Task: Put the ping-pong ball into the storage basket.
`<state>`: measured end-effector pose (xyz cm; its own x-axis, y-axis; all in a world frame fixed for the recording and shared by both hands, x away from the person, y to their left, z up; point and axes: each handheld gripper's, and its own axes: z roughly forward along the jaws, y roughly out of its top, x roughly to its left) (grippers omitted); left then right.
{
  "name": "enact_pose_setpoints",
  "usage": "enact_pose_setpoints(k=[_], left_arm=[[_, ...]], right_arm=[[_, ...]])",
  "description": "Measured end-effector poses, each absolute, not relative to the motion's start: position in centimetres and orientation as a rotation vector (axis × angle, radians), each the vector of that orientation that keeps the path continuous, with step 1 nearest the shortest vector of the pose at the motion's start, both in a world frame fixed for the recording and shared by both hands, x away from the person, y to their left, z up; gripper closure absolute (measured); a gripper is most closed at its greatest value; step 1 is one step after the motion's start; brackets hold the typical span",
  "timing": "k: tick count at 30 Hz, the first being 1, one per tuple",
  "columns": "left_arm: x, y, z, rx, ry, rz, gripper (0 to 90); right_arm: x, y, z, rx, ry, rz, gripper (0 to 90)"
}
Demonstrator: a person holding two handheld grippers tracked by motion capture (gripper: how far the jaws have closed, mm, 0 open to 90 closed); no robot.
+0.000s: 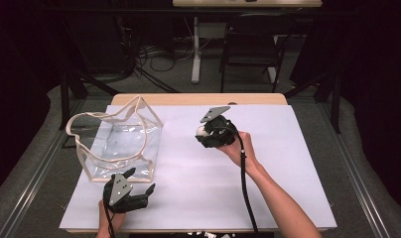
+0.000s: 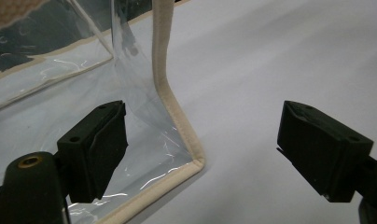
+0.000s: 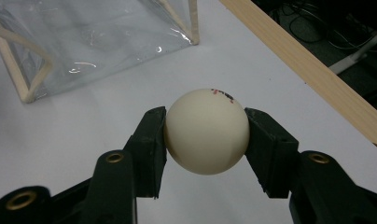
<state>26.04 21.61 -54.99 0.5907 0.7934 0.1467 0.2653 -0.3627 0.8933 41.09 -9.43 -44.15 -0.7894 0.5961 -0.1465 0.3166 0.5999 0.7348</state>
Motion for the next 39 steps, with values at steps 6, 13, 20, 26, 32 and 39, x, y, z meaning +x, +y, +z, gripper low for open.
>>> enact_pose_setpoints(k=[6,13,20,26,32,39], left_arm=[[26.0,21.6,-55.0,1.909,0.849,0.729,16.1],[26.1,21.6,-55.0,1.911,0.849,0.730,16.1],[26.1,21.6,-55.0,1.911,0.847,0.727,16.1],[26.1,21.6,-55.0,1.911,0.847,0.728,16.1],[26.1,21.6,-55.0,1.911,0.848,0.728,16.1],[26.1,21.6,-55.0,1.912,0.847,0.727,16.1]], right_arm=[[41.8,-9.3,-43.9,0.742,2.451,1.018,50.8],[42.2,-8.9,-43.9,0.738,2.454,1.011,50.9],[42.4,-8.5,-43.8,0.729,2.459,1.008,50.9],[42.6,-8.1,-43.5,0.721,2.461,1.007,50.8],[42.8,-7.6,-43.2,0.713,2.468,1.004,50.9],[43.1,-7.0,-43.0,0.700,2.475,0.996,50.8]])
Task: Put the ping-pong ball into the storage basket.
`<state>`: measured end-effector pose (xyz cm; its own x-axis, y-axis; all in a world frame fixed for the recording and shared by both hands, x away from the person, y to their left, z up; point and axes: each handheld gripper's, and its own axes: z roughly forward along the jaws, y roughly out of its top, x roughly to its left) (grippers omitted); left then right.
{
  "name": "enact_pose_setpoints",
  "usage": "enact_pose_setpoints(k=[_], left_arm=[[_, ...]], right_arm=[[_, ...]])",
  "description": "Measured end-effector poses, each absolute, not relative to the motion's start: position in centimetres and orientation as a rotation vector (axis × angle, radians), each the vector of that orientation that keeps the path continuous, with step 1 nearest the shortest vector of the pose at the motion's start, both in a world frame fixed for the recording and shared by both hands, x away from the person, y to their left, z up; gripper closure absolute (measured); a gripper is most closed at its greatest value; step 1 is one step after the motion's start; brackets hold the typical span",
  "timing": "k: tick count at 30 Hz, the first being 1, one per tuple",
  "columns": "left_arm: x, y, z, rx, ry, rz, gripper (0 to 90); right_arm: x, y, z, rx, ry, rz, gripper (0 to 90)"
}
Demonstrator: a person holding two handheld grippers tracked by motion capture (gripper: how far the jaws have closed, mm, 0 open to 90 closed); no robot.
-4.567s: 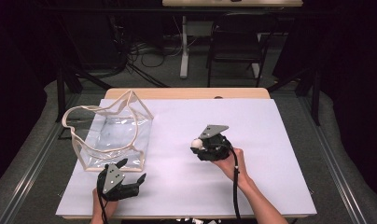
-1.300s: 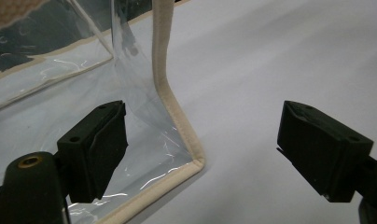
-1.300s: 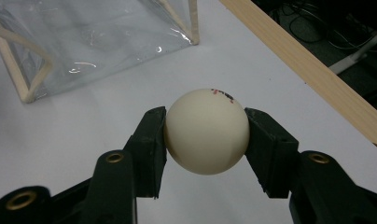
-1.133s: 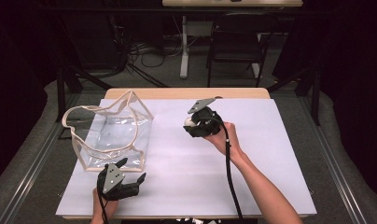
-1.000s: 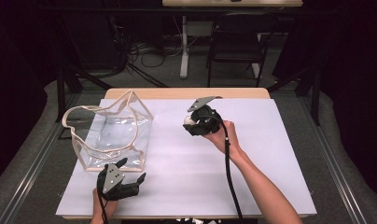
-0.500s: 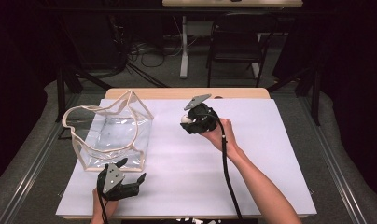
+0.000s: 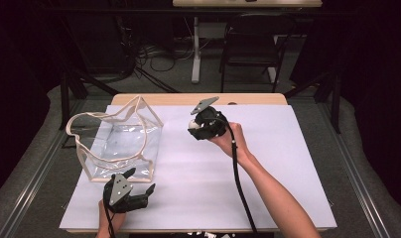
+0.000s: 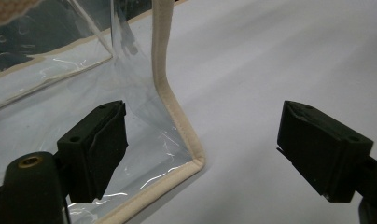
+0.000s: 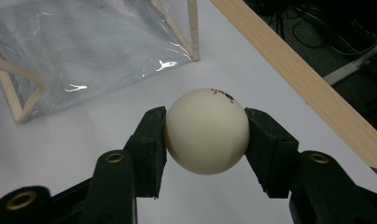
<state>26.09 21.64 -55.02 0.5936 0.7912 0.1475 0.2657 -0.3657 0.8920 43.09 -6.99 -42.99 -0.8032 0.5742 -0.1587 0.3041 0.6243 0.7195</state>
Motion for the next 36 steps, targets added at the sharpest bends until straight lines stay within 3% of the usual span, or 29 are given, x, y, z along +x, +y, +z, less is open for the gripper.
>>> enact_pose_setpoints(k=[36], left_arm=[[26.1,21.6,-55.0,1.910,0.847,0.727,16.1]], right_arm=[[43.5,-3.7,-41.3,0.616,2.506,0.984,50.9]])
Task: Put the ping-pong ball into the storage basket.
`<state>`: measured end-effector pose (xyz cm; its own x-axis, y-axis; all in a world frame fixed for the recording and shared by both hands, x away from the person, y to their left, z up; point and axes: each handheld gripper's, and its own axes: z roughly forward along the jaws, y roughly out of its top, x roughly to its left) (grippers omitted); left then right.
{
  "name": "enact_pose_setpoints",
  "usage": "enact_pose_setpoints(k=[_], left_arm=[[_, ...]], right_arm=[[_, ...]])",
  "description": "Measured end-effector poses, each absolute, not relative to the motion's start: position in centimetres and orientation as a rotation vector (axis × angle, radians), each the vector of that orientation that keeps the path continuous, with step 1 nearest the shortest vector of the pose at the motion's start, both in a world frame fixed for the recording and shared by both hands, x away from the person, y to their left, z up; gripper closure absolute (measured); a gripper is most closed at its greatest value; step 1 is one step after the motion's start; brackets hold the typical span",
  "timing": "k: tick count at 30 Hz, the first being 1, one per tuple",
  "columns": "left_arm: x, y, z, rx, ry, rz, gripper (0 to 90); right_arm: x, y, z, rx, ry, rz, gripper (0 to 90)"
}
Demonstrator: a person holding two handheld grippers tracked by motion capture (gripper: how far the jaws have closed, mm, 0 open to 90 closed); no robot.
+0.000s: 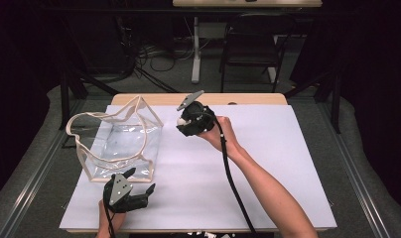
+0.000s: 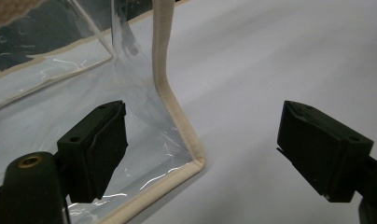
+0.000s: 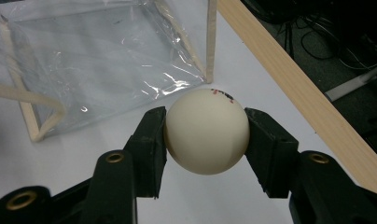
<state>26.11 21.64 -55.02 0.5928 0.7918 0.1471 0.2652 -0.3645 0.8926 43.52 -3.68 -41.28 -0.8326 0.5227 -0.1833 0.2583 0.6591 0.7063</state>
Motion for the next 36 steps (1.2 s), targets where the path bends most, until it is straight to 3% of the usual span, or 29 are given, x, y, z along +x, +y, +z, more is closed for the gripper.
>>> enact_pose_setpoints(k=[36], left_arm=[[26.1,21.6,-55.0,1.912,0.845,0.727,16.1]], right_arm=[[43.8,-1.8,-39.6,0.564,2.508,0.978,50.9]])
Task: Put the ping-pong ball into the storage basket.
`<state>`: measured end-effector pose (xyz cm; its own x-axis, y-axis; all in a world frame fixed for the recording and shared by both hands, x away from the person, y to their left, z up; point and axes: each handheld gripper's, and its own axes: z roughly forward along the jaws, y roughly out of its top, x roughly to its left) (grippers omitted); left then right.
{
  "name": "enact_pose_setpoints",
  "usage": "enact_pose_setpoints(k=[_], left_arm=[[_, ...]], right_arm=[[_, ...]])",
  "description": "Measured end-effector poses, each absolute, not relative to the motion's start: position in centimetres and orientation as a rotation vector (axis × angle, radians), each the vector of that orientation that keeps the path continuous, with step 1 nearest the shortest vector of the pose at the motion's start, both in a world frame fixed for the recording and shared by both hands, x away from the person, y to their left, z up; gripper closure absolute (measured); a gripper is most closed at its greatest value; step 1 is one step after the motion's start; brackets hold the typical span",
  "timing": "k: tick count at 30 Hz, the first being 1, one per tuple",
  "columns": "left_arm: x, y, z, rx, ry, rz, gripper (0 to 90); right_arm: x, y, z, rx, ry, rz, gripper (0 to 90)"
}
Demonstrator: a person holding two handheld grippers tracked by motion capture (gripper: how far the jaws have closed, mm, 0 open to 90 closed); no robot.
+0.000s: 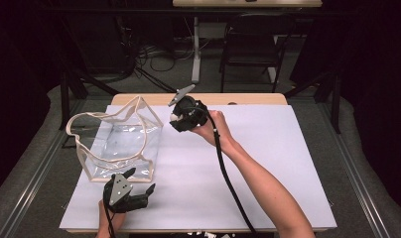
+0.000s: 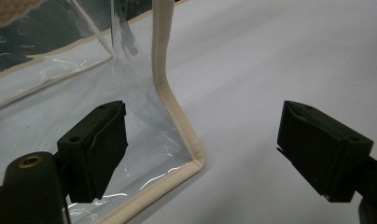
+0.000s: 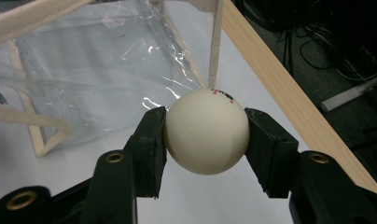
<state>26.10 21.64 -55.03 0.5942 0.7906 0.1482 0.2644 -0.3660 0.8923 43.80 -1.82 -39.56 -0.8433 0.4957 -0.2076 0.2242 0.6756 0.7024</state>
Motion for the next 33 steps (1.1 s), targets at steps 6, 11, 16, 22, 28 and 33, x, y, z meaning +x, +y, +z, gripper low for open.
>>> enact_pose_setpoints(k=[6,11,16,22,28,33], left_arm=[[26.1,21.6,-55.0,1.910,0.846,0.726,16.1],[26.1,21.6,-55.0,1.909,0.848,0.729,16.1],[26.1,21.6,-55.0,1.911,0.846,0.728,16.1],[26.1,21.6,-55.0,1.911,0.846,0.728,16.1],[26.1,21.6,-55.0,1.911,0.846,0.727,16.1],[26.1,21.6,-55.0,1.910,0.846,0.727,16.1]], right_arm=[[43.8,-1.4,-39.3,0.560,2.510,0.984,50.9],[43.8,-1.2,-39.1,0.554,2.507,0.986,50.9],[43.9,-0.8,-39.0,0.547,2.508,0.977,50.9],[44.0,-0.5,-38.9,0.543,2.509,0.975,50.9],[44.1,-0.2,-38.6,0.538,2.503,0.982,50.9],[44.1,0.1,-38.3,0.535,2.503,0.980,50.9]])
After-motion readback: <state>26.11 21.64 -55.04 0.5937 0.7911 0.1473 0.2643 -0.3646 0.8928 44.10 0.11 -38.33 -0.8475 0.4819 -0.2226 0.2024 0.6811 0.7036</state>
